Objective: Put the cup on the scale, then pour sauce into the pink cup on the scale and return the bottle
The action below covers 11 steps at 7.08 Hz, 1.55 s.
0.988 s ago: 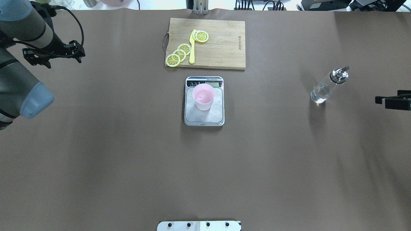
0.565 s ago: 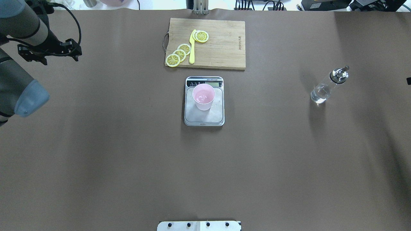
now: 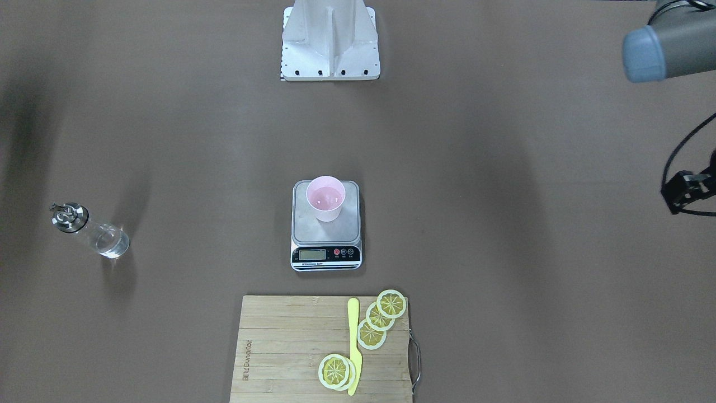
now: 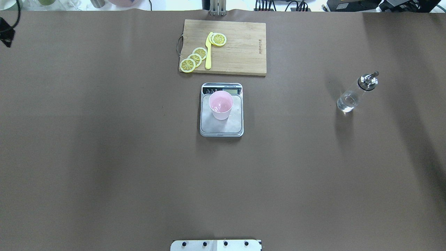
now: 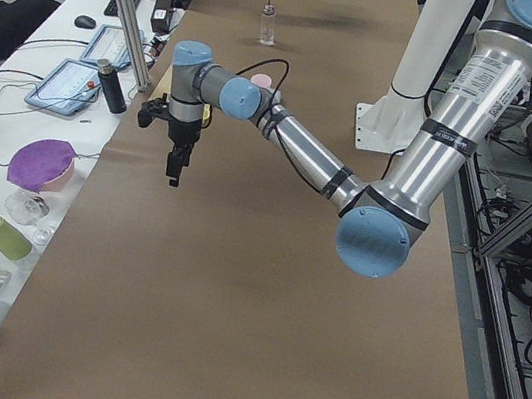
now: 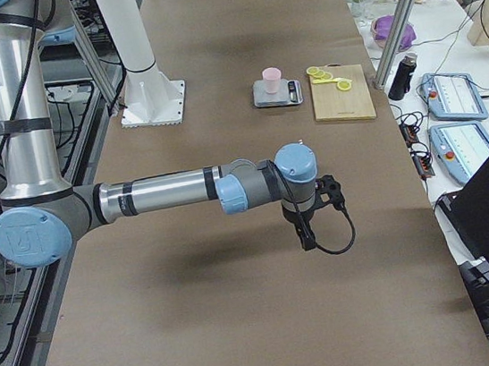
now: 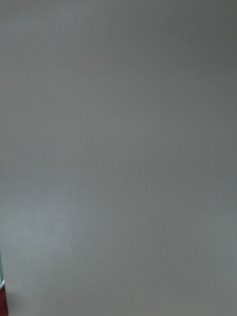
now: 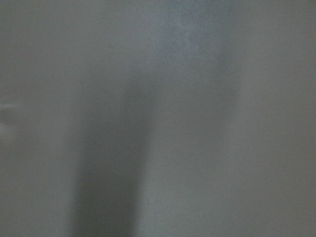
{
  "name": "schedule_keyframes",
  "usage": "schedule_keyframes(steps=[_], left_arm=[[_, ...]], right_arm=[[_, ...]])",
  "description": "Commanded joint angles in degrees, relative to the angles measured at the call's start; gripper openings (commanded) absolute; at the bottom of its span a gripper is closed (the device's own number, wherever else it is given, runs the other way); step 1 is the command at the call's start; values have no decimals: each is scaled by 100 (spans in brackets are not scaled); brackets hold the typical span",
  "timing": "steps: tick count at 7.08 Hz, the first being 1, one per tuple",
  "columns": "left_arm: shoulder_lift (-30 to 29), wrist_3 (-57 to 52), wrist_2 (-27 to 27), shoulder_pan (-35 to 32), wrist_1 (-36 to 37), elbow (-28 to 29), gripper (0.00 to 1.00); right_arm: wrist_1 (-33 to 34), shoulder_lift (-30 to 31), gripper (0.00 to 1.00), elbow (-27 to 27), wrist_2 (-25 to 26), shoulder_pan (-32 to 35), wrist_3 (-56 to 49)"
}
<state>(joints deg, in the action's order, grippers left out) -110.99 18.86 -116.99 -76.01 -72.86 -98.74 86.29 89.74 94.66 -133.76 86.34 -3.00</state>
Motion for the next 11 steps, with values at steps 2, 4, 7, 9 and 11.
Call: schedule_keyframes(steps=[2,4,7,9,11], left_arm=[[919,-1279,-1448,-1379,-1154,1021,99],[1613,-1263,-1449,-1381,-2305,1198,98],[1607,-1218,-1616,-1372,-2294,1182,99],[1624,-1218,-1616,-1372,-2294,1181,98],[1633,-1218,-1616,-1372,-2294,1181,99]], right_arm=[[608,-53,100,8,-300,172,-139],[625,-27,100,8,-309,277,-87],[626,-53,100,8,-353,287,-51],[626,-53,100,8,-353,287,-51],[626,-53,100,-1,-353,287,-51]])
